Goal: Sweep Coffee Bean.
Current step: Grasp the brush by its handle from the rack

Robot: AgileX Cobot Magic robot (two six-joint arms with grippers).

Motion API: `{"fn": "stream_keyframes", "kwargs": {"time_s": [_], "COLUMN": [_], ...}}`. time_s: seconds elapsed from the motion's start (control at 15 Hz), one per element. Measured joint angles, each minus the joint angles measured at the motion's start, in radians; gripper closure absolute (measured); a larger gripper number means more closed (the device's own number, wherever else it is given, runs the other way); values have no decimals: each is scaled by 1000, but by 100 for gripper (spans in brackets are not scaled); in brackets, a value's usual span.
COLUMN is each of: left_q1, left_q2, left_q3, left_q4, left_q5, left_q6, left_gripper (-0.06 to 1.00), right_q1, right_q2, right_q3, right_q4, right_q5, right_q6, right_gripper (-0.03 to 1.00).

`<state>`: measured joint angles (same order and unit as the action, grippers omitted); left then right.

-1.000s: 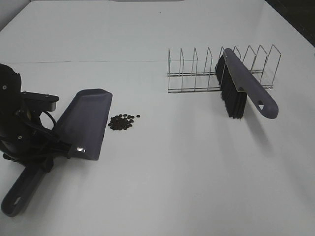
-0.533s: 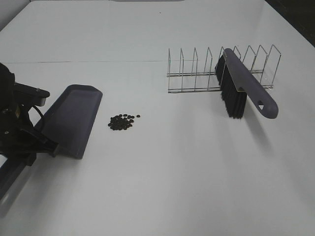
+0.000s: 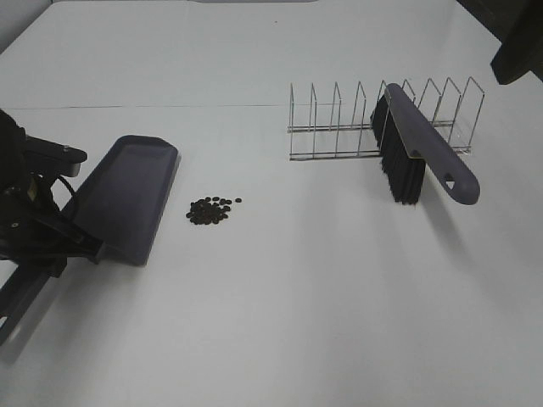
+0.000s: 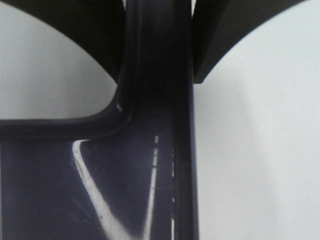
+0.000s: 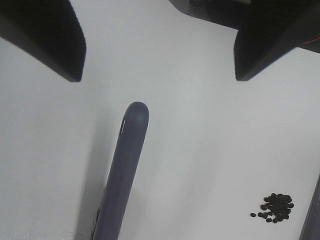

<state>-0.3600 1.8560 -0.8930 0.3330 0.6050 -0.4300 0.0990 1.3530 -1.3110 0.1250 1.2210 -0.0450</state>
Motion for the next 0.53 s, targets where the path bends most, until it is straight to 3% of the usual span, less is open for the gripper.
{"fn": "stream_keyframes", "kwargs": {"time_s": [0.53], "left_q1": [0], "left_q2": [0], "left_q3": [0], "left_q4": [-8], "left_q5": [-10], "left_q6": [-3], "left_gripper": [61], "right_q1": [0], "right_q2": [416], "right_q3": [-318], "right_q4": [-1], "right_q5": [-1], "right_q6": [53], "right_gripper": [24]}}
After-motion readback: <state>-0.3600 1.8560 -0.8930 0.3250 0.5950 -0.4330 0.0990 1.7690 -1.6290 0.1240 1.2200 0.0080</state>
